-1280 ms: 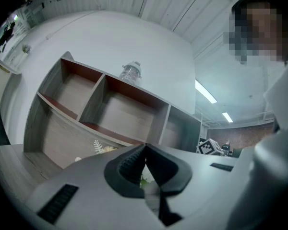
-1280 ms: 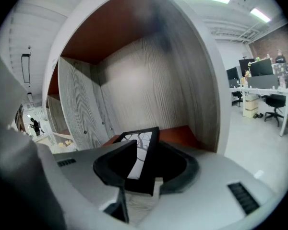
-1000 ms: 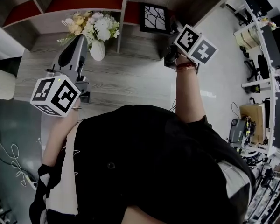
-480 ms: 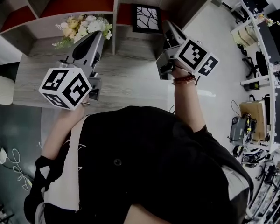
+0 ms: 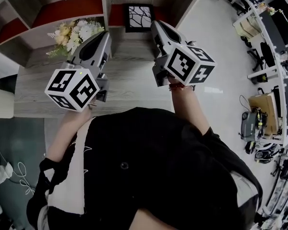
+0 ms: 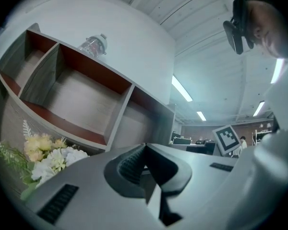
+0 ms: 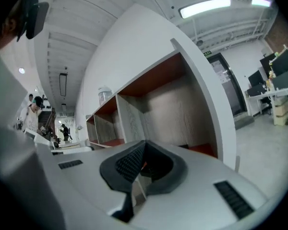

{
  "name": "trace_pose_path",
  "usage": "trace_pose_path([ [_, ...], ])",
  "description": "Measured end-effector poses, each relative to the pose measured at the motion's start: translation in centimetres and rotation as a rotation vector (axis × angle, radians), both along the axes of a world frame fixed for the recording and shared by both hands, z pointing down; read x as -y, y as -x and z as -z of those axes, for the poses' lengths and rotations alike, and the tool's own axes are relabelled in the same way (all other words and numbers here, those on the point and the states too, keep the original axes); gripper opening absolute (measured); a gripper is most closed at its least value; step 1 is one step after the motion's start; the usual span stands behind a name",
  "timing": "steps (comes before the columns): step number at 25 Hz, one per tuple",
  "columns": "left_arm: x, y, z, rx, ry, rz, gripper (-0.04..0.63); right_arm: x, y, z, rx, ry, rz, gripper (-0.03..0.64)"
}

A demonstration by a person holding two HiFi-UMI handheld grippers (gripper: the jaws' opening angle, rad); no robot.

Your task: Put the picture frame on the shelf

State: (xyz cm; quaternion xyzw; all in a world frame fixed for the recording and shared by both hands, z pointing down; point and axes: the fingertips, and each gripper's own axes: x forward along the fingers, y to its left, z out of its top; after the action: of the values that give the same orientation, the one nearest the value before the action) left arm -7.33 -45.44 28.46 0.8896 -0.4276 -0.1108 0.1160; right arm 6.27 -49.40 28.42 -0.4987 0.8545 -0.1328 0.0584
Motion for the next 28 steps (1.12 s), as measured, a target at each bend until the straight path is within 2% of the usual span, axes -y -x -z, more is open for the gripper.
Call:
trace_pose_path([
  [4, 0.1, -0.8, 0.1, 0.000, -0.005, -0.016, 0.011, -0.5, -0.1, 0.0, -0.064, -0.035, -0.019, 0.005],
  [8, -0.1, -1.2, 0.2, 0.005, -0.005, -0.023, 0.011, -0.7, -0.5, -0.2, -0.087, -0.041, -0.040, 0.005],
  [28, -0.2, -0.2, -0.1, 0.011, 0.008, 0.002, 0.011, -0.4, 0.4, -1.5, -0.103, -0.015, -0.021, 0.005],
])
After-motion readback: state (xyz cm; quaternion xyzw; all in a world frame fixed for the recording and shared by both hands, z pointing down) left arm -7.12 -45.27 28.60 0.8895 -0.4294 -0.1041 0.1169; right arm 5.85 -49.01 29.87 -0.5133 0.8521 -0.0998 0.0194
